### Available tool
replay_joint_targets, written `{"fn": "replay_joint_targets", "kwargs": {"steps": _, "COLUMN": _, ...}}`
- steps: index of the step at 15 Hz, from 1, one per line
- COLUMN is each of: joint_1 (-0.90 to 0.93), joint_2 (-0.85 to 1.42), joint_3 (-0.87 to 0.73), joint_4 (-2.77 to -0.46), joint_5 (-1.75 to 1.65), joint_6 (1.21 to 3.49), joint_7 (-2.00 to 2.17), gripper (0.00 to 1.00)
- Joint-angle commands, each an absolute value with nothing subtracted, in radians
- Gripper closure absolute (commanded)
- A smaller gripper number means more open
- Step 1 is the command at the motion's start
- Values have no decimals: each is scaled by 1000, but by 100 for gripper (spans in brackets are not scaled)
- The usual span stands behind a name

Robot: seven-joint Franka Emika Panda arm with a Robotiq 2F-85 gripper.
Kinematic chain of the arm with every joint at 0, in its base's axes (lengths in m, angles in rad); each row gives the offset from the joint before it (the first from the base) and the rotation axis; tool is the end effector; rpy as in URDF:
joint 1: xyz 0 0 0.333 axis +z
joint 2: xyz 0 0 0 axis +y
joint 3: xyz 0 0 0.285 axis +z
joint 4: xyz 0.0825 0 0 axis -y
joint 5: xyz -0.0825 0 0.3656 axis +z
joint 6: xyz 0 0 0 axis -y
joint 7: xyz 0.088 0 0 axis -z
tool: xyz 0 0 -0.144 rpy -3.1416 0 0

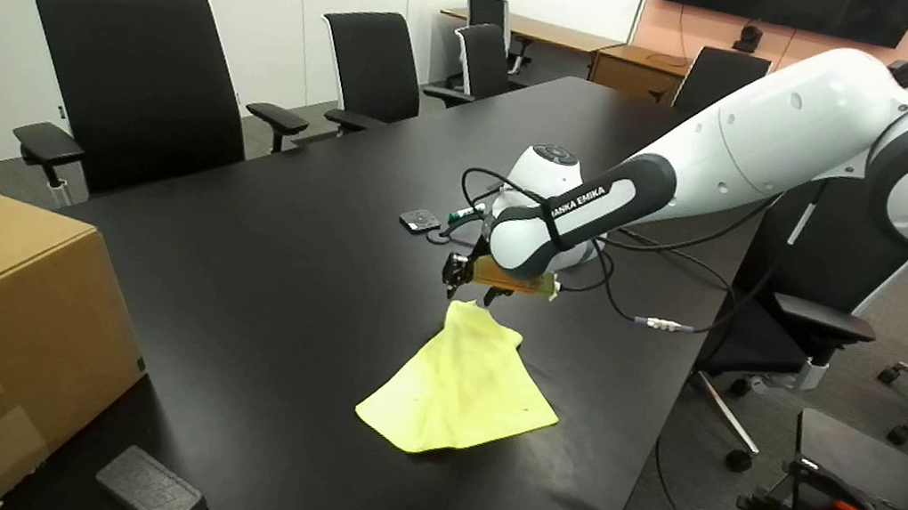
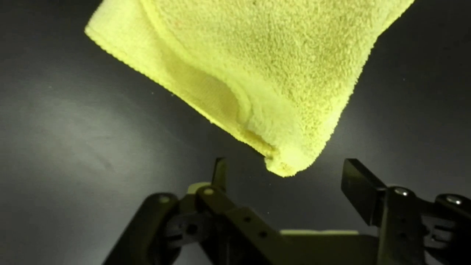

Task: Fold the towel in half

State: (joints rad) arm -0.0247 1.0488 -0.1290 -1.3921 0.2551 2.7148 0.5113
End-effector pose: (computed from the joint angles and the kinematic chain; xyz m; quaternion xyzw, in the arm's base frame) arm 0.7051 -0.0983 0.0669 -0.9111 0.3864 -0.1370 0.0429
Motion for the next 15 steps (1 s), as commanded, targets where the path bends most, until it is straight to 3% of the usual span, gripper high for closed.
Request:
{"fn": "replay_joint_targets", "kwargs": {"steps": 1, "joint_1": -46, "joint_2": 877, "joint_3": -83, "joint_4": -1627, "joint_5": 252, "joint_6": 2739, "joint_7": 379, "gripper": 0}}
{"fn": "replay_joint_targets", "kwargs": {"steps": 9, "joint_1": -188, "joint_2": 652, "joint_3": 131, "joint_4": -2035, "joint_5": 255, "joint_6": 2761, "joint_7": -92, "gripper": 0}}
{"fn": "replay_joint_targets", "kwargs": {"steps": 15, "joint_1": -174, "joint_2": 613, "joint_3": 181, "joint_4": -2211, "joint_5": 175, "joint_6": 2764, "joint_7": -286, "gripper": 0}}
